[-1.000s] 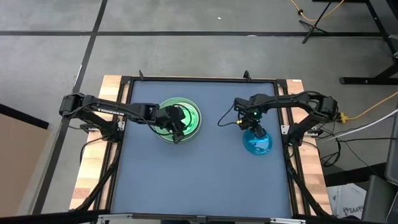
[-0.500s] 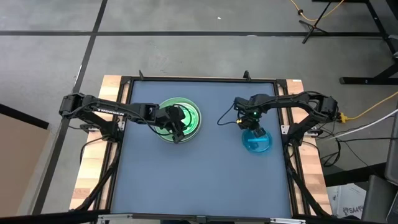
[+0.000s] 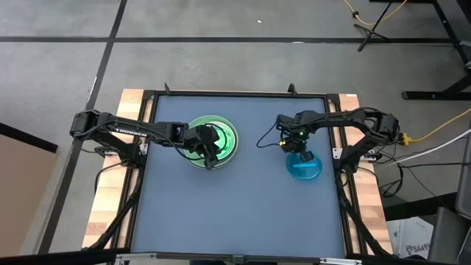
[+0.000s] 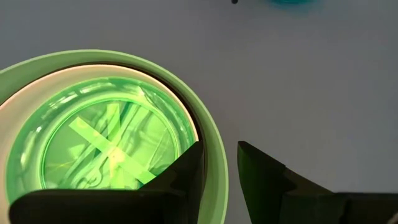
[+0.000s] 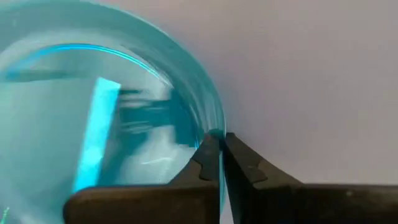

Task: Stack plastic plates
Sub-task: Stack the transparent blue plate on top of the transparent green plate

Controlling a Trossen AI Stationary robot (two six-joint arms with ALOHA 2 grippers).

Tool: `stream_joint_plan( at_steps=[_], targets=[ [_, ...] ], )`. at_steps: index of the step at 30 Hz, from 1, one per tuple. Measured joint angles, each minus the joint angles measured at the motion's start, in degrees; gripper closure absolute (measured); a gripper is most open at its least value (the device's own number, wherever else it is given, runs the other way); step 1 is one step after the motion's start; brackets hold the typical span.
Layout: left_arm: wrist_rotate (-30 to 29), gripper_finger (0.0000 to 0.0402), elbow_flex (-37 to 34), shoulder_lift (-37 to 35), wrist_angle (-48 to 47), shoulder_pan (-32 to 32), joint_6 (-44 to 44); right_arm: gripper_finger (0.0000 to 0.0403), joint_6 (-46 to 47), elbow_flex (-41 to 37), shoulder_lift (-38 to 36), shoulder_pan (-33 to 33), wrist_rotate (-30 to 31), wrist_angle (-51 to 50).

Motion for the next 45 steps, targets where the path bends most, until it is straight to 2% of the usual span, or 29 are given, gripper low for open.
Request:
stream_joint_plan(
  at_steps=[20, 30, 36, 45],
  targets=[
    [0.01, 0.0310, 0.00, -1.50, -2.88, 0.00, 1.84, 0.0403, 0.44, 9.49, 0.13, 0.04, -3.96, -0.24],
    [0.01, 0.0310, 0.02, -11.34, -3.98, 0.01, 7.48, 0.0403, 9.48, 13.81, 0.04, 0.04, -3.98, 6.87],
    [-1.46, 0.0310, 0.02, -17.03, -7.97, 0.00, 9.69, 0.0403, 15.21, 15.88, 0.02, 0.04, -4.59, 10.61],
    [-2.03, 0.0310, -0.69, -22.38, -10.69, 0.00, 15.13, 0.0403, 22.93, 18.33, 0.02, 0.04, -4.94, 14.75]
  ],
)
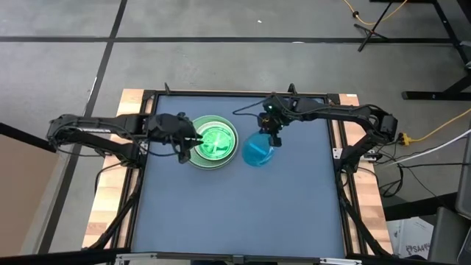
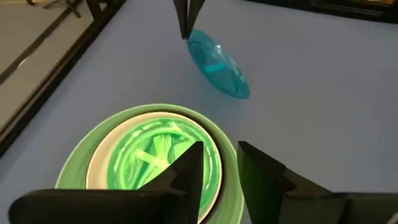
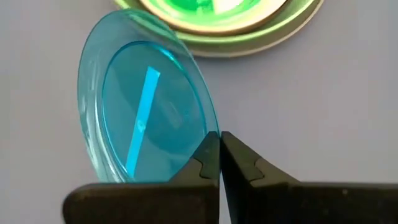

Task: Stack plastic plates
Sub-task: Stack the transparent blue plate on top of the transparent green plate

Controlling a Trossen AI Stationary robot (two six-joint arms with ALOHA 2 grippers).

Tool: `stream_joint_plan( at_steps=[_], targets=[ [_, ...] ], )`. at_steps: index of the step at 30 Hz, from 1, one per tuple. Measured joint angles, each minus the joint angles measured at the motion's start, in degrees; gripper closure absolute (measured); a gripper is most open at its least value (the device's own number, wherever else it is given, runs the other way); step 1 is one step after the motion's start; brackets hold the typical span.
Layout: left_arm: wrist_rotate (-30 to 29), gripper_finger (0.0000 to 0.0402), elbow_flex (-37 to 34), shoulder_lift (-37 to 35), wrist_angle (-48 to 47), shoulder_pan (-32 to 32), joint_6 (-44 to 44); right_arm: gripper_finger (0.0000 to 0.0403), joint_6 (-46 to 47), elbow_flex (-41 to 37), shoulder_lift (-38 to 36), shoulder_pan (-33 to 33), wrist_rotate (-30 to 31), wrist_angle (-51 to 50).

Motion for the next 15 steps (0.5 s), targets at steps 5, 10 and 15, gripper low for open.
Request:
stream_joint_plan(
  at_steps=[5, 10, 15],
  targets=[
    [-1.08, 0.0310, -4.57, -4.68, -0.05, 0.03, 0.27, 0.0403, 4.46, 0.27, -0.02, -0.02, -1.56, 4.17],
    [-1.23, 0.0310, -11.75, -11.90, 0.33, 0.07, -0.12, 0.0403, 9.81, 0.29, -0.02, -0.04, -3.48, 9.10],
    [-0.93, 0.0310, -19.93, -19.22, 5.71, 0.04, -0.10, 0.0403, 15.72, 0.29, -0.02, -0.04, -3.98, 14.06]
  ],
)
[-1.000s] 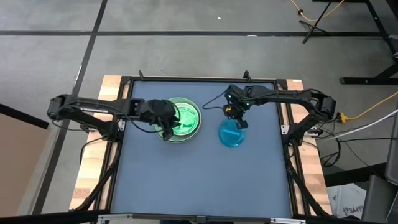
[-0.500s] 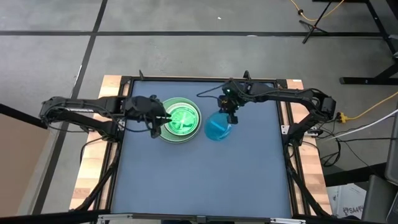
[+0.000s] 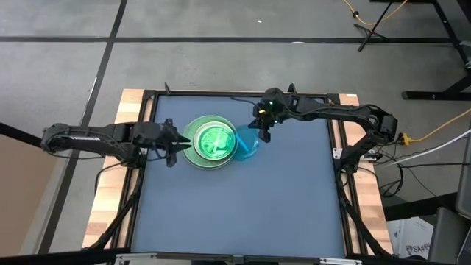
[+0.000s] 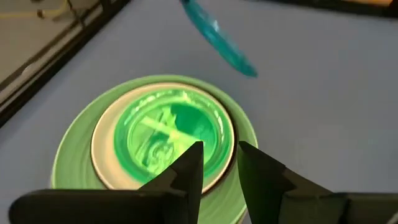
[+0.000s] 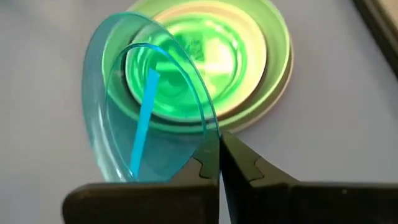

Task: Stack plastic plates
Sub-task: Stack the transparent blue plate on top of the transparent green plate

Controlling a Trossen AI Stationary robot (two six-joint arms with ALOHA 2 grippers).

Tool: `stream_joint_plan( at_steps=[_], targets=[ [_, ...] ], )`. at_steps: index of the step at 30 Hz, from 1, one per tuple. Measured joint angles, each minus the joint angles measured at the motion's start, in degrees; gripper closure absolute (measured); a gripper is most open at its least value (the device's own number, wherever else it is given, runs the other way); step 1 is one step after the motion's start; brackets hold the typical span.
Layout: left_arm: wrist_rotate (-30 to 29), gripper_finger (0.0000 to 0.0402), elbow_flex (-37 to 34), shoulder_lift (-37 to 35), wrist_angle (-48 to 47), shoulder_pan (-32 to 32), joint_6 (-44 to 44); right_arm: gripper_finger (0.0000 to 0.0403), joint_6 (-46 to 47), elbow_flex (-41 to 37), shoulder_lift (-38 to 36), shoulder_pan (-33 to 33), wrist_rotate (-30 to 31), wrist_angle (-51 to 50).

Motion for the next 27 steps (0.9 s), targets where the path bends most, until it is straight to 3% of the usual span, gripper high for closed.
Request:
stream_joint_plan(
  at_steps=[12, 19, 27],
  targets=[
    [2.81, 0.0310, -14.03, -12.73, 15.54, 0.02, 4.71, 0.0403, 11.62, 0.00, -0.02, 0.00, 3.29, 9.93],
    [4.55, 0.0310, -15.93, -14.28, 19.47, 0.02, 8.04, 0.0403, 14.95, 0.00, -0.04, 0.00, 6.11, 13.71],
    [8.61, 0.0310, -22.58, -14.30, 33.53, 0.02, 10.52, 0.0403, 15.87, 0.00, 0.14, 0.04, 9.71, 18.31]
  ],
)
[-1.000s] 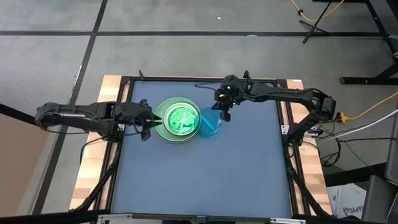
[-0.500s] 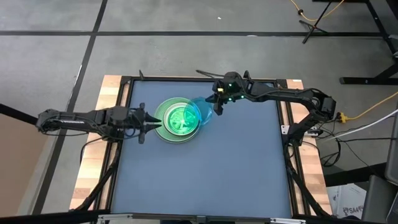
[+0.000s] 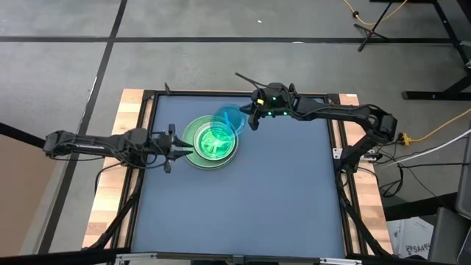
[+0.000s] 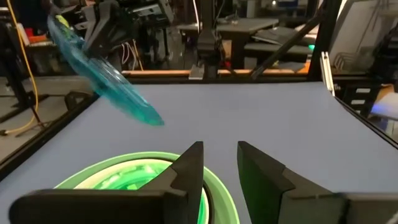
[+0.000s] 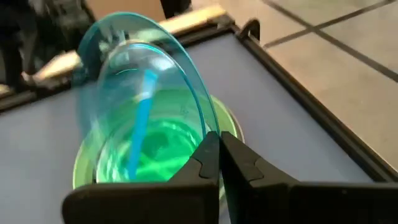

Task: Stack plastic plates
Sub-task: Stack the transparent blue plate on top of the transparent green plate

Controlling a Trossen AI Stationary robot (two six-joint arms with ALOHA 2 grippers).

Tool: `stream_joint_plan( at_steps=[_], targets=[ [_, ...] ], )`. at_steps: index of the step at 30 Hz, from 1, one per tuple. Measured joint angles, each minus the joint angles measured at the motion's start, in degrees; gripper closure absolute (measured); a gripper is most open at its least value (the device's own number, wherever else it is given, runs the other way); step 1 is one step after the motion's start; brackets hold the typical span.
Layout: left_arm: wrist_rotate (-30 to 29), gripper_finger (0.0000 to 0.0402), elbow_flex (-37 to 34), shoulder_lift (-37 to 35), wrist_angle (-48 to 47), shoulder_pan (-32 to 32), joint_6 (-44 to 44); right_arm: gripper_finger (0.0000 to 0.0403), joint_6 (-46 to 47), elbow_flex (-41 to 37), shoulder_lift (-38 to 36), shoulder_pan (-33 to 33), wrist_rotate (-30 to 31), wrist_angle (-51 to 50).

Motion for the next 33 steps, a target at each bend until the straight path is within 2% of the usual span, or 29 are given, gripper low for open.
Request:
stream_joint_plan(
  at_steps=[4, 13, 27, 33],
  targets=[
    [0.00, 0.0310, -2.17, 0.02, 3.58, 0.00, 0.00, 0.0403, 3.01, 0.04, 1.79, 0.00, 0.00, 4.13],
    [-0.22, 0.0310, -2.27, 0.02, 3.72, 0.00, 0.00, 0.0403, 8.56, 0.04, 9.07, 0.71, -3.67, 11.97],
    [-1.11, 0.0310, -2.27, 0.02, 3.64, 0.00, -0.09, 0.0403, 8.57, 0.02, 16.80, 4.02, -2.58, 16.95],
    [-1.11, 0.0310, -2.27, 0.02, 3.54, 0.00, -1.19, 0.0403, 8.53, 0.00, 17.80, 4.24, -2.07, 17.26]
  ],
)
